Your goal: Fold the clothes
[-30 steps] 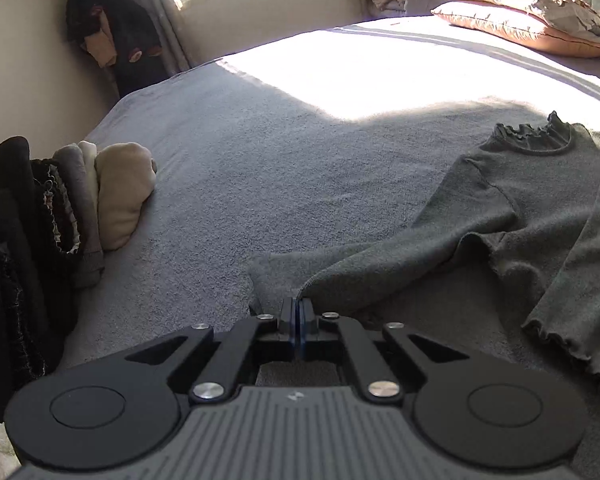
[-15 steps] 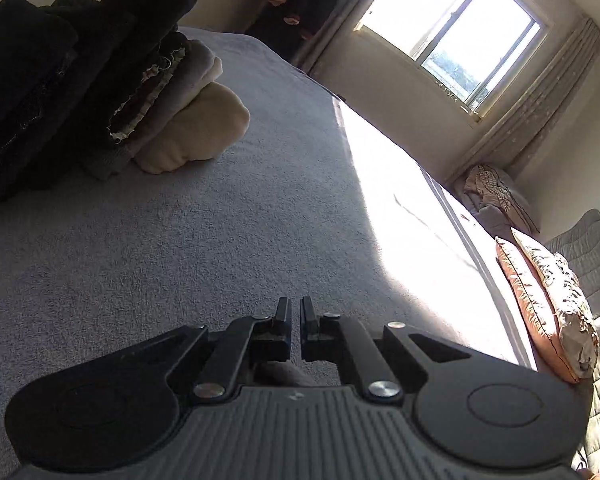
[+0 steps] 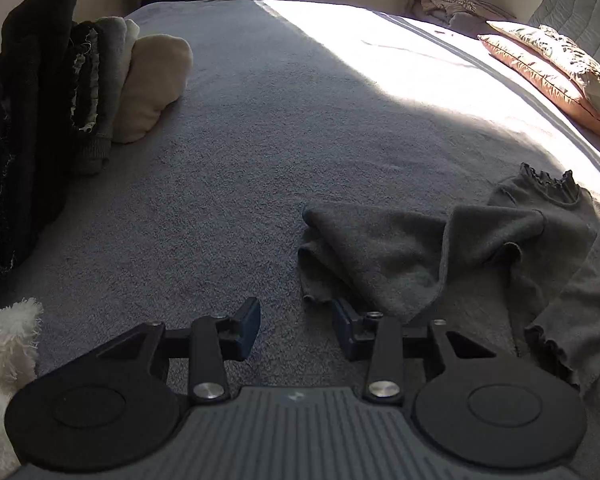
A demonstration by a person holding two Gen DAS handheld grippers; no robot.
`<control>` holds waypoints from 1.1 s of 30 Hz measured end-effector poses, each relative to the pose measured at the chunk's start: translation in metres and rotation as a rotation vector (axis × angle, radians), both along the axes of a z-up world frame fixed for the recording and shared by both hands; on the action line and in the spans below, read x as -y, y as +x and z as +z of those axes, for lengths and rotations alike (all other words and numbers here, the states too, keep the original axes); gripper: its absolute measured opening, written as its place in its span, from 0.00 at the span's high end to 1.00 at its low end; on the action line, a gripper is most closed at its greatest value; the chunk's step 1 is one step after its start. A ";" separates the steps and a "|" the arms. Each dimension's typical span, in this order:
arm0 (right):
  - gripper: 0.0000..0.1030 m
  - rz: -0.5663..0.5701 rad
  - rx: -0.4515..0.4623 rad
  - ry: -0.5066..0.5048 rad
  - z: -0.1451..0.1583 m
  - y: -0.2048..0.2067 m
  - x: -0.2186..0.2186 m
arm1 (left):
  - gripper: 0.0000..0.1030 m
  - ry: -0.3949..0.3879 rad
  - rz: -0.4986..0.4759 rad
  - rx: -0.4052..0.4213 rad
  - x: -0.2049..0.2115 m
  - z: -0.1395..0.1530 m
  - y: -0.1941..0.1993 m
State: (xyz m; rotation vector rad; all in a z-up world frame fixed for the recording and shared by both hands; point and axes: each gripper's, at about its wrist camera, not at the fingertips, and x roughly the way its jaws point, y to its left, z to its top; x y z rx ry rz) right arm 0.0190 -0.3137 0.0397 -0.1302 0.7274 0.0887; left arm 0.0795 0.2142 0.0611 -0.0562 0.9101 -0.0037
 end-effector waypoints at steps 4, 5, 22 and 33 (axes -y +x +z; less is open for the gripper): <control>0.30 0.012 -0.004 -0.010 -0.003 0.002 -0.006 | 0.48 -0.099 0.052 0.021 -0.009 -0.007 0.006; 0.30 0.016 -0.007 -0.014 -0.004 0.002 -0.008 | 0.47 -0.126 0.067 0.031 -0.011 -0.008 0.007; 0.29 0.032 0.005 -0.039 -0.004 0.000 -0.012 | 1.00 -0.703 0.148 0.435 -0.047 0.092 -0.042; 0.29 0.060 0.044 -0.020 0.006 0.001 -0.027 | 1.00 -0.797 -0.048 0.511 0.031 0.160 -0.085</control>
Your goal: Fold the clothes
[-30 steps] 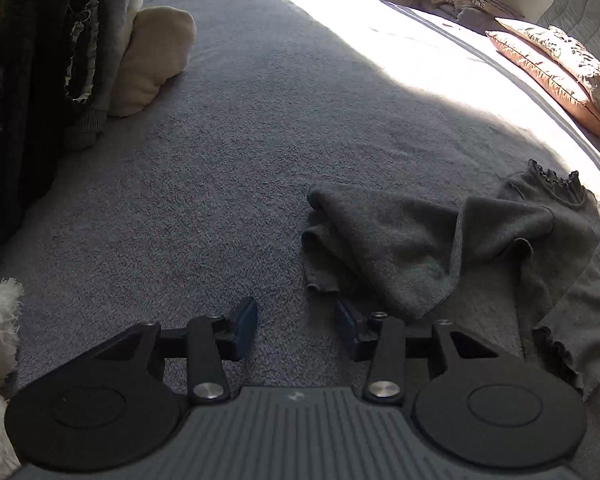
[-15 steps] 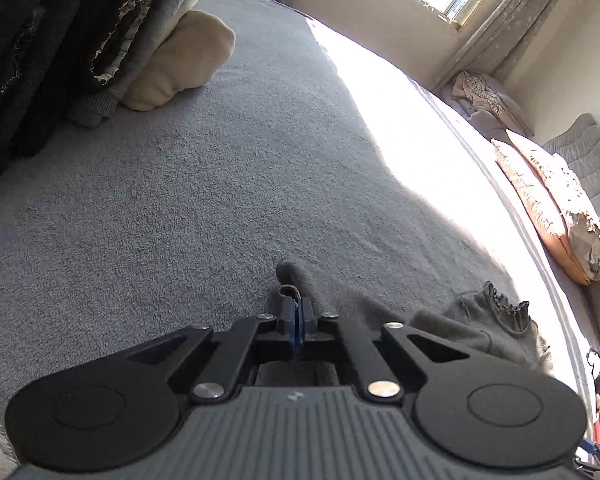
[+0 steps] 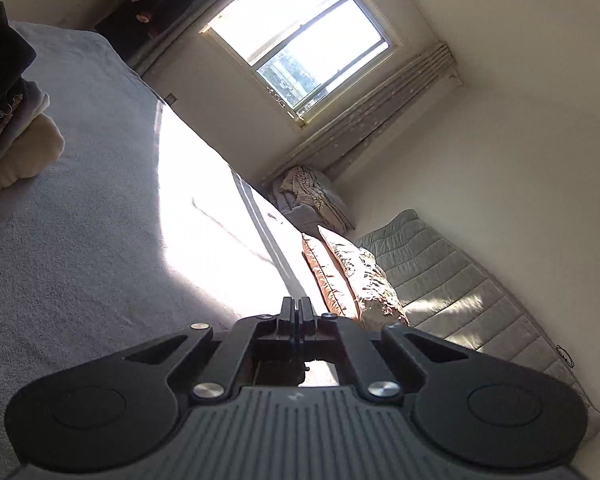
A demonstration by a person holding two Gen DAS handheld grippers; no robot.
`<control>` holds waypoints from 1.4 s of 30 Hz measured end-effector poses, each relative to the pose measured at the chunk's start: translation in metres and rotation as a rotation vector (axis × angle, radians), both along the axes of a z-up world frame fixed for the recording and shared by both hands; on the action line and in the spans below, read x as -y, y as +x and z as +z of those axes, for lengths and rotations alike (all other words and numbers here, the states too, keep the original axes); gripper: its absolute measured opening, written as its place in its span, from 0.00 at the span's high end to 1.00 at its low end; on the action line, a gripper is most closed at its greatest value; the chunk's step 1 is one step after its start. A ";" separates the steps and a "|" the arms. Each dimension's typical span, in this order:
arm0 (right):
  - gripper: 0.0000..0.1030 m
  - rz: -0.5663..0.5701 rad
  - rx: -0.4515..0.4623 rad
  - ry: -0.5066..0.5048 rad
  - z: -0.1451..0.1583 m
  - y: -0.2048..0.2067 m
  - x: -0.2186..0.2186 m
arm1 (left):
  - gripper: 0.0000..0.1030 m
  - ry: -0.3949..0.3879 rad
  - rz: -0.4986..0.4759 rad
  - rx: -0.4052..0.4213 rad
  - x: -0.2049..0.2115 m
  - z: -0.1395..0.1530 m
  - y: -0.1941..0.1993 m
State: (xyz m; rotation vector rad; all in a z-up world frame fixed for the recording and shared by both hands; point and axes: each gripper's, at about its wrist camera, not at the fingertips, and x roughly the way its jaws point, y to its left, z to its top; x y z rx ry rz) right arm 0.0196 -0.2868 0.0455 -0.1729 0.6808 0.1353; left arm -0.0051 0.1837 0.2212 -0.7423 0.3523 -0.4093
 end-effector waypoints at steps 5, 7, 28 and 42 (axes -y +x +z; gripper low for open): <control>0.29 0.007 0.025 0.031 0.011 -0.002 0.001 | 1.00 -0.023 -0.043 0.023 0.048 0.035 -0.014; 0.29 0.018 0.032 0.053 0.015 -0.004 0.001 | 1.00 -0.046 -0.065 0.005 0.066 0.046 -0.012; 0.24 -0.111 -0.172 0.487 0.019 0.005 0.079 | 0.63 0.235 -0.149 -0.367 0.129 -0.116 0.058; 0.25 0.050 -0.100 0.265 0.007 0.022 0.006 | 0.62 0.611 -0.143 -0.335 0.116 -0.172 0.092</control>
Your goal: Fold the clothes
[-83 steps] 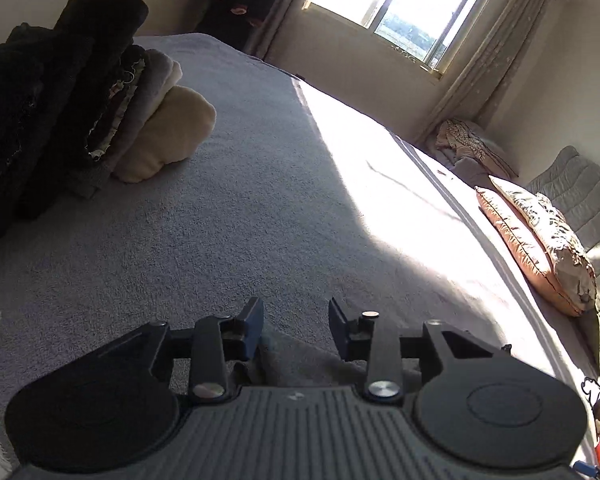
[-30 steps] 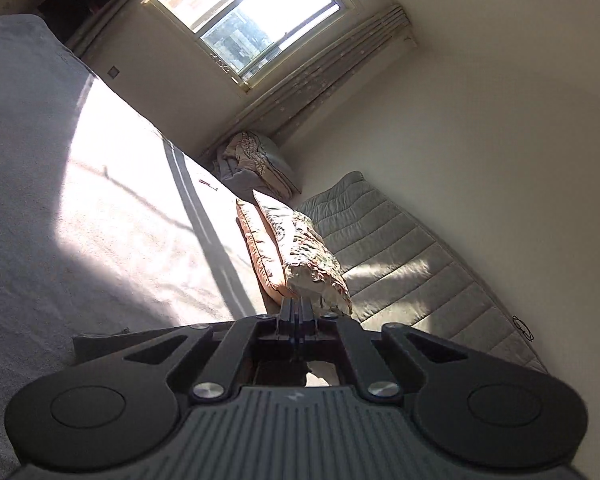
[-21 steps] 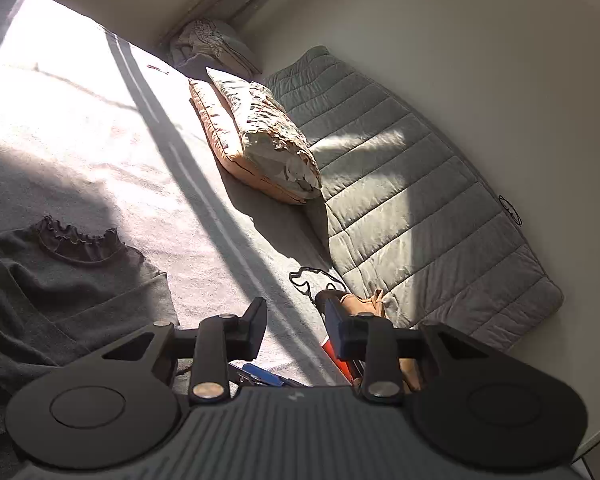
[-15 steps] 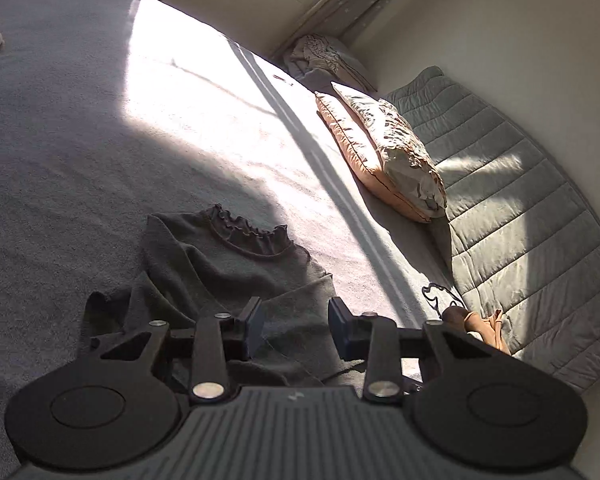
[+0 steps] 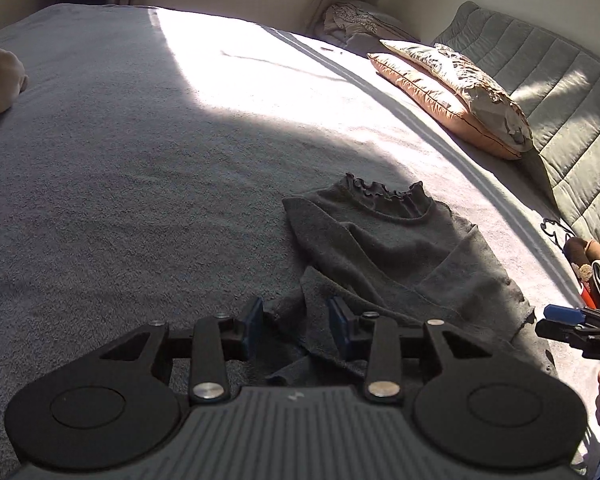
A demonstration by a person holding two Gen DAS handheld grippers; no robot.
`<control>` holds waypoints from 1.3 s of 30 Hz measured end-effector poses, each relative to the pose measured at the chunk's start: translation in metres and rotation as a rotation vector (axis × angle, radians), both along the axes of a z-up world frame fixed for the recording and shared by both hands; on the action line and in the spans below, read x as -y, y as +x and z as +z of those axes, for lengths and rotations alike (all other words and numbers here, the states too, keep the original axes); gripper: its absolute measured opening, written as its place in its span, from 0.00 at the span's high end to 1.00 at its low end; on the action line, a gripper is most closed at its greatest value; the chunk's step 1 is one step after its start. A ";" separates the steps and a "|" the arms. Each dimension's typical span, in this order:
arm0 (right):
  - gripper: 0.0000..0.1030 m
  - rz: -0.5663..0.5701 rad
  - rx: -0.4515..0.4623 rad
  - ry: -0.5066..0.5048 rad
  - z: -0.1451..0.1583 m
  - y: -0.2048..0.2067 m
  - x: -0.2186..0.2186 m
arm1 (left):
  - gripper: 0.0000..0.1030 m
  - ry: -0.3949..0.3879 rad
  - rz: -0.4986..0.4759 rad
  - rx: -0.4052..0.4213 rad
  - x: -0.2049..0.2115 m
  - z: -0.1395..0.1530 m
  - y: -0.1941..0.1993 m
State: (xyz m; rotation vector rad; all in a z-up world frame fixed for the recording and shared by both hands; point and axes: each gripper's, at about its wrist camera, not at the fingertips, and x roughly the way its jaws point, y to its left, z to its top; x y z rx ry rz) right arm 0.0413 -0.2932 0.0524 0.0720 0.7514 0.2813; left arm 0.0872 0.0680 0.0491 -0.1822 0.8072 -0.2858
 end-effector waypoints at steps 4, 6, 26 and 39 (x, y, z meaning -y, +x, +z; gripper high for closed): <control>0.38 0.080 0.019 0.002 0.005 0.016 -0.028 | 0.62 0.051 -0.048 0.017 0.007 -0.013 0.007; 0.45 0.127 0.051 -0.019 0.014 0.033 -0.052 | 0.63 0.071 -0.070 0.024 0.009 -0.018 0.010; 0.92 0.383 -0.144 -0.218 -0.015 0.198 -0.255 | 0.87 -0.025 -0.109 0.002 -0.023 -0.013 0.017; 0.94 0.123 -0.096 0.063 -0.022 0.225 -0.200 | 1.00 0.072 -0.011 -0.003 -0.014 -0.017 0.016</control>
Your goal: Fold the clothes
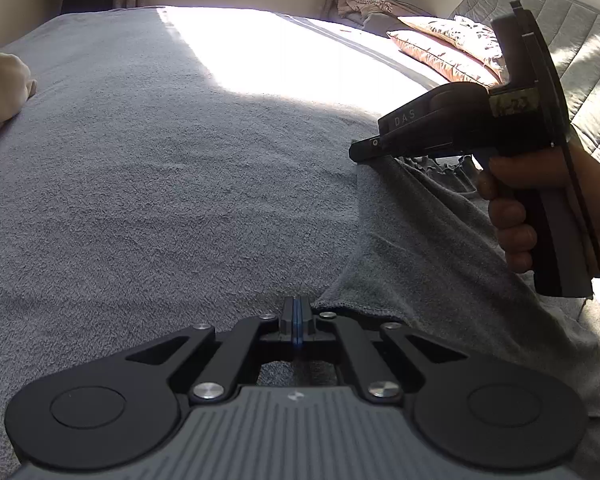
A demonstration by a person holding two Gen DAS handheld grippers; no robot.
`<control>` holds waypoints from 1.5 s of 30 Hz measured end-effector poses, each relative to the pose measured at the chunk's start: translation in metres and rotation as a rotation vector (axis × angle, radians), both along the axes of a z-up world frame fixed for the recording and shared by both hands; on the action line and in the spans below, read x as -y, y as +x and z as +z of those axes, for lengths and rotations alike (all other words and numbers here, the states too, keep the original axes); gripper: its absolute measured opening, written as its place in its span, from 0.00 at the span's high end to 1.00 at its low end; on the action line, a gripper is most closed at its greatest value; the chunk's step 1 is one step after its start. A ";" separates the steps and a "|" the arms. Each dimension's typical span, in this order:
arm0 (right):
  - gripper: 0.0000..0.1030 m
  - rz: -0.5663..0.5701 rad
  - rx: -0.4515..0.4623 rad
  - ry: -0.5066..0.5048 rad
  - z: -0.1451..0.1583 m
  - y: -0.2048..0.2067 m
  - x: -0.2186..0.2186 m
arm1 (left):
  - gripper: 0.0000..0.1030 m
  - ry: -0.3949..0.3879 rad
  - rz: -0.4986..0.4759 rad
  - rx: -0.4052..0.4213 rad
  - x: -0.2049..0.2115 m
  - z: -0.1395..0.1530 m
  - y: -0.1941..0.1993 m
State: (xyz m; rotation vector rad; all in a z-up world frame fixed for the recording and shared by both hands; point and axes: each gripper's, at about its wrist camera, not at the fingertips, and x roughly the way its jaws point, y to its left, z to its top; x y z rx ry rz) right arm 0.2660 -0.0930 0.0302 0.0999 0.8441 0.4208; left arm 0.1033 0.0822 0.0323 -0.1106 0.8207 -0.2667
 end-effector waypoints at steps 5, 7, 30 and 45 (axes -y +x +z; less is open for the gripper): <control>0.93 -0.023 0.026 0.043 -0.008 0.002 0.006 | 1.00 -0.160 0.018 -0.018 -0.023 0.010 0.000; 0.89 -0.021 0.015 0.036 -0.007 0.003 0.006 | 0.98 -0.271 0.038 -0.019 -0.038 0.018 0.000; 0.71 0.026 -0.028 -0.103 0.012 -0.185 0.176 | 0.92 -0.038 -0.034 -0.010 0.030 -0.001 -0.006; 0.98 0.145 0.042 -0.286 0.007 -0.226 0.175 | 0.91 0.019 -0.020 0.015 0.042 0.000 -0.013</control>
